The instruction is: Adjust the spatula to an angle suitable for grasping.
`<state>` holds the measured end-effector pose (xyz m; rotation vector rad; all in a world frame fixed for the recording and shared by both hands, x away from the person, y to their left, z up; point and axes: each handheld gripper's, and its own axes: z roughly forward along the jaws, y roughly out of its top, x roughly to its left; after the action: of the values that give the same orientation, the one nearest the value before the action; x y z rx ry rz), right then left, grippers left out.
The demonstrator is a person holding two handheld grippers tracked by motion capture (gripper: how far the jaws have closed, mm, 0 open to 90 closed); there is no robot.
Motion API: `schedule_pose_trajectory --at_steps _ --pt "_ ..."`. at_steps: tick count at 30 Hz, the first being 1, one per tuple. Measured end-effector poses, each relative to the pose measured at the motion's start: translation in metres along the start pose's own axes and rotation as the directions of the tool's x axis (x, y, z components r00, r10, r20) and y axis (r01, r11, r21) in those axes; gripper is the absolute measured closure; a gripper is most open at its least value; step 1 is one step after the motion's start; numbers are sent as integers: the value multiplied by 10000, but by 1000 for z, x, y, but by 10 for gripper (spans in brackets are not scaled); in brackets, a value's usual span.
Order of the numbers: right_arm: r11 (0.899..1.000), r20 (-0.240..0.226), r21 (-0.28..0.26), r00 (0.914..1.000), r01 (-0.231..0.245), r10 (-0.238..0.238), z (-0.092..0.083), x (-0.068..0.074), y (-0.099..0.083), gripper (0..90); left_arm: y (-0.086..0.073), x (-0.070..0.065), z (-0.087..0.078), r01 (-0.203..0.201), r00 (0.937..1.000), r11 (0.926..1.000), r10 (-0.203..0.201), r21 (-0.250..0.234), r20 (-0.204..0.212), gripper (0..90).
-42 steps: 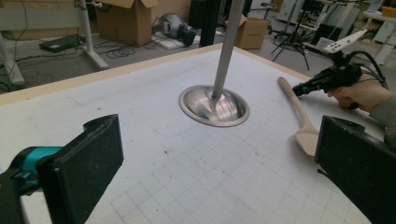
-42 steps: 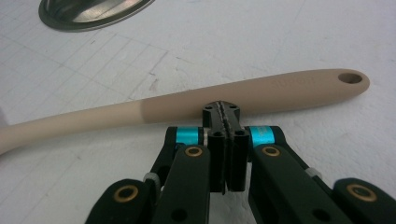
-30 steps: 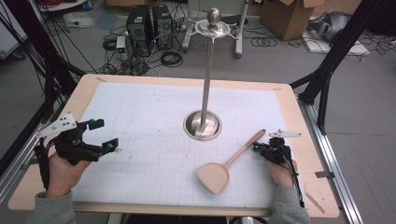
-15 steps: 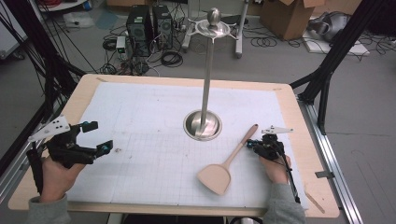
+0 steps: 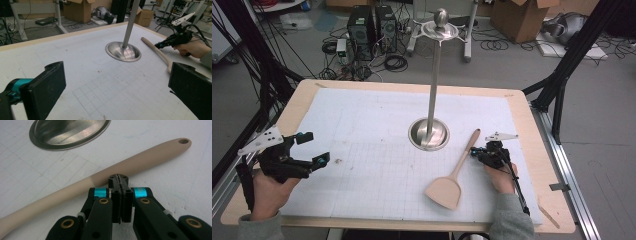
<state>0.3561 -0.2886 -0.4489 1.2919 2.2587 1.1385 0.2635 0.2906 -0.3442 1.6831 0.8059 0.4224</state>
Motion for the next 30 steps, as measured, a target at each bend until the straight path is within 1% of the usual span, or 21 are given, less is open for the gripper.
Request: schedule_pose_trajectory --at_steps 1,5,6,8,9,10,13,14,15,17,18,19,20,21,23,24,27,30 --pt "10000 7 -21 10000 66 -66 0 0 0 900 0 0 0 26 10000 10000 -26 -19 -28 17" --pt "10000 26 25 10000 47 -47 -1 0 0 900 1 0 0 4 10000 10000 -4 -30 -2 17" --pt "10000 94 -30 9999 65 -65 -2 1 0 900 1 0 0 1 10000 10000 -1 -50 23 17" --pt "9997 37 -230 10000 19 -18 -8 2 2 900 2 1 1 -9 10000 10000 10 -71 48 17" --pt "9993 2 -364 10000 67 -67 -11 2 2 900 2 1 1 -3 10000 10000 3 -80 67 17" --pt "9987 -55 -509 10000 39 -41 -14 4 3 900 3 1 2 -1 10000 10000 2 -94 82 17" --pt "9970 -261 -743 9994 194 -214 -21 10 7 900 4 1 4 14 9999 9999 -12 -117 123 17" --pt "9961 -388 -864 9990 181 -215 -24 13 9 900 4 0 5 -2 9999 10000 3 -99 146 17" --pt "9953 -467 -934 9985 244 -289 -25 15 10 900 4 0 5 -53 9998 10000 54 -81 171 17" --pt "9937 -630 -1038 9968 431 -498 -28 21 12 900 5 0 7 -28 9998 9999 31 -120 185 17" --pt "9925 -775 -1068 9947 597 -682 -28 28 15 900 5 0 7 -31 9998 9999 33 -108 210 17" --pt "9925 -775 -1068 9947 597 -682 -28 28 15 900 5 0 8 -43 9997 9999 46 -111 231 17" --pt "9922 -883 -941 9921 812 -895 -26 36 16 900 6 0 8 -49 9997 9999 52 -105 238 17" --pt "9922 -883 -941 9921 812 -895 -26 36 16 900 6 0 9 -42 9997 9999 45 -101 243 17" --pt "9910 -1024 -813 9881 1064 -1145 -22 43 18 900 6 0 9 -63 9996 9999 66 -104 283 17" --pt "9917 -1135 -698 9868 1080 -1154 -21 48 18 900 7 1 10 -45 9995 9999 49 -123 297 17" --pt "9882 -1234 -539 9811 1434 -1491 -15 58 20 900 7 1 11 -22 9995 9999 27 -142 323 17" --pt "9857 -1394 -347 9758 1650 -1682 -11 65 19 900 7 2 12 -23 9994 9999 28 -136 331 17"
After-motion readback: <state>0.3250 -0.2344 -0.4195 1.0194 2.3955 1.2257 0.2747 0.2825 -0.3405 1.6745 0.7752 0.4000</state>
